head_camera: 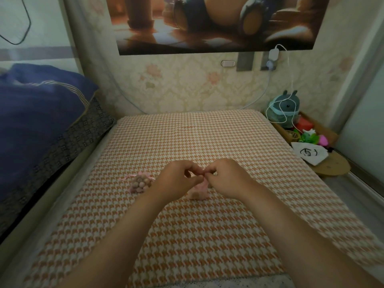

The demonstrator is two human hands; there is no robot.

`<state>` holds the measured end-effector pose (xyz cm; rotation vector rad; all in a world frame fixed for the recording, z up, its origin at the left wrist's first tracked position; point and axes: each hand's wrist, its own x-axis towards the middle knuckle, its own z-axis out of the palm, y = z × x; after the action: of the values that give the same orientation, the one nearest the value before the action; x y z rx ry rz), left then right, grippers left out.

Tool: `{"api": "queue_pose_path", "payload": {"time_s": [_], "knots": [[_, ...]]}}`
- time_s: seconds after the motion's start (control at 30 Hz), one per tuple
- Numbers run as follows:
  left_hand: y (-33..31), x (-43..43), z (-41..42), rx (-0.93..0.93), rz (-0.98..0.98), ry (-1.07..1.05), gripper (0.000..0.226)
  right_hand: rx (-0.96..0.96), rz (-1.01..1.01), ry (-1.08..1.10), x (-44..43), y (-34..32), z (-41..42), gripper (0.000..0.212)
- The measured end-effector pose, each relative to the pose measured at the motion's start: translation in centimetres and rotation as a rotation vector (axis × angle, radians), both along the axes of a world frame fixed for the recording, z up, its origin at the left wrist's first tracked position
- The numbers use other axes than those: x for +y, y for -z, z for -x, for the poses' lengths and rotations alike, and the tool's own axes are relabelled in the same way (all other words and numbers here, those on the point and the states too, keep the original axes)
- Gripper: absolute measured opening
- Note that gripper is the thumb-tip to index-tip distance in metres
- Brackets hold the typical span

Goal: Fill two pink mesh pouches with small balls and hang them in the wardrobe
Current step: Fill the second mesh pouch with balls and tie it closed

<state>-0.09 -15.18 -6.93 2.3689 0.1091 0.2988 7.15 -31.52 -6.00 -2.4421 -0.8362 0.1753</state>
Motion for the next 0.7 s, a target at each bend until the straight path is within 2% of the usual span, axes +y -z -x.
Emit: {"api": "queue_pose_path", "payload": {"time_s": [0.1, 0.2, 0.37, 0.47, 0.7], "knots": [[-0.1, 0.0, -0.1, 0.018, -0.077, -0.011, 0.007, 0.000, -0.002, -0.010, -0.1, -0.1, 0.0, 0.025], [-0.1, 0.0, -0.2, 0.074, -0.128, -0.043, 0.016, 0.005, -0.034, -0.025, -0.2, -0.3, -0.1, 0.024], [-0.2, 0.0, -0.5, 0.091, -0.149, -0.061, 0.018, -0.051, -0.095, 0.043, -1.1, 0.2, -1.5, 0.025], [-0.3, 0.3, -0.5, 0.095, -0.131, -0.067, 0.018, -0.101, -0.016, 0.121, -2.1, 1.3, -2.6, 0.028], [0.2, 0.1, -0.4, 0.111, -0.115, -0.038, 0.023, -0.022, 0.148, 0.113, -2.0, 4.5, -4.1, 0.050]]}}
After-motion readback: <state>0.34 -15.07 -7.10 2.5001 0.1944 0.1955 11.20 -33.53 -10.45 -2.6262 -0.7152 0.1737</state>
